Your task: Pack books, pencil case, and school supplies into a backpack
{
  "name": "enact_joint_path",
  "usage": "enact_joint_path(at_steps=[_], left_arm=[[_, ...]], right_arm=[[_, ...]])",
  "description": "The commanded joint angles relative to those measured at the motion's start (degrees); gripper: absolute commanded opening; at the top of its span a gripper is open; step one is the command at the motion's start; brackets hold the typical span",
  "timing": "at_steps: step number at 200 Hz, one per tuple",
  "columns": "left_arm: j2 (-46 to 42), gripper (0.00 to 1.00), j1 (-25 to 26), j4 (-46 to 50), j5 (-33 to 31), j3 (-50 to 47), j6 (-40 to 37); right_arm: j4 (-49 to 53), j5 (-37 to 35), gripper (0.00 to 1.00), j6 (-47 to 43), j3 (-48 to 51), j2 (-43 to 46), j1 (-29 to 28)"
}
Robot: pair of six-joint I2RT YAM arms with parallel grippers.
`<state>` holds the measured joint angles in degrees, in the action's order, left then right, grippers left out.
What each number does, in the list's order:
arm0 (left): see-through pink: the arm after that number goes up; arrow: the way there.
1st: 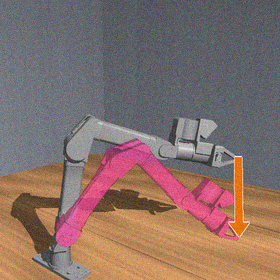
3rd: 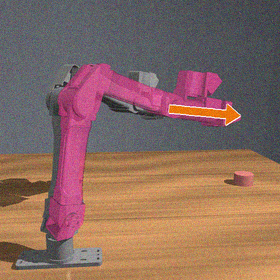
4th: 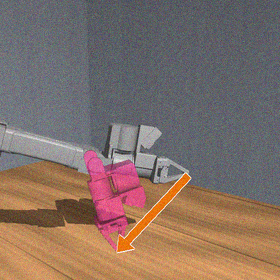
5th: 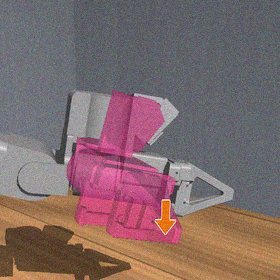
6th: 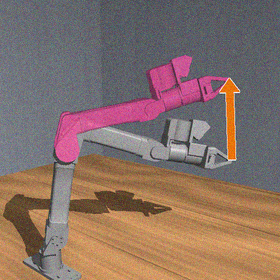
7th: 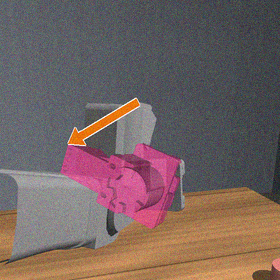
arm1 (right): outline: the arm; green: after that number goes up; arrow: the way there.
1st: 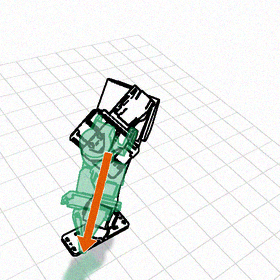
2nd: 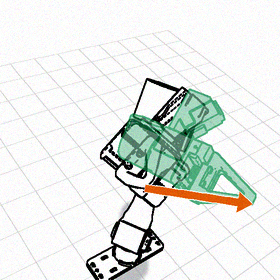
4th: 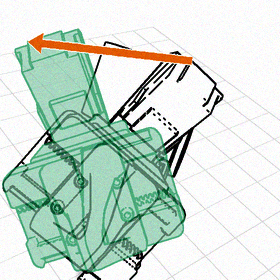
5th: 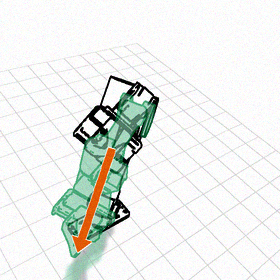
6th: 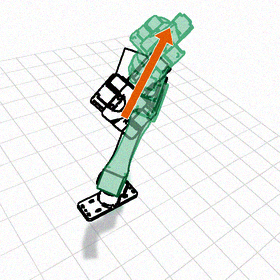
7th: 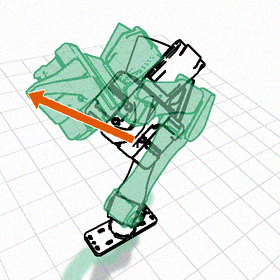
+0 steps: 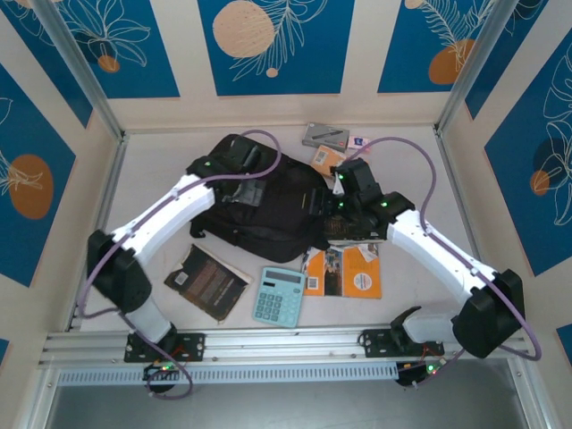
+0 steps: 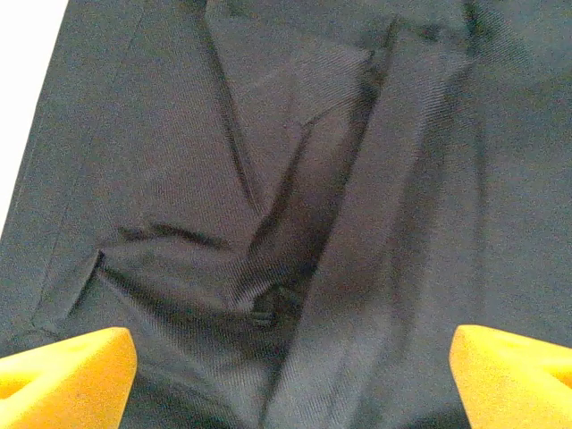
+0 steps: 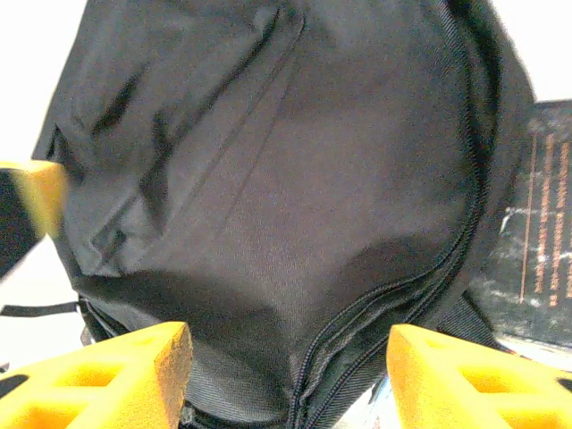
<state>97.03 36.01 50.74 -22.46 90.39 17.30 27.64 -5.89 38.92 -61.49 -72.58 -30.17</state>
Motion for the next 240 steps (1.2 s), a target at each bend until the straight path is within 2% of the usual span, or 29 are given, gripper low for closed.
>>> enact_joint_path(at_steps=[1,22,46,89,132,174,240], left_arm=[[5.1,0.91,-0.1,1.8,-4.8,5.1,-3.3],[9.7,0.88,-0.2,2.0,-5.6,8.9,-3.4],[13.3,0.81,-0.8,2.8,-5.3,12.0,-3.4],[15.6,0.53,-1.7,2.2,-4.3,12.5,-3.1],[15.5,0.35,-3.0,0.5,0.8,10.5,-1.7],[13.9,0.0,-3.8,-0.6,3.4,8.4,-1.4],[5.6,0.0,-6.3,-1.6,6.1,8.3,0.0]], right_arm=[[-0.8,2.5,0.6,-0.1,2.3,2.4,2.8],[-1.9,5.5,0.6,-0.1,3.9,3.7,4.6],[-2.6,6.8,0.6,-0.2,5.5,4.6,5.5],[-3.7,9.3,0.59,0.0,7.3,5.2,6.9],[-4.0,10.3,0.59,-0.2,6.6,5.0,7.3],[-5.3,11.7,0.57,0.4,7.2,5.4,7.4],[-5.6,12.8,0.56,1.1,6.4,4.7,6.7]])
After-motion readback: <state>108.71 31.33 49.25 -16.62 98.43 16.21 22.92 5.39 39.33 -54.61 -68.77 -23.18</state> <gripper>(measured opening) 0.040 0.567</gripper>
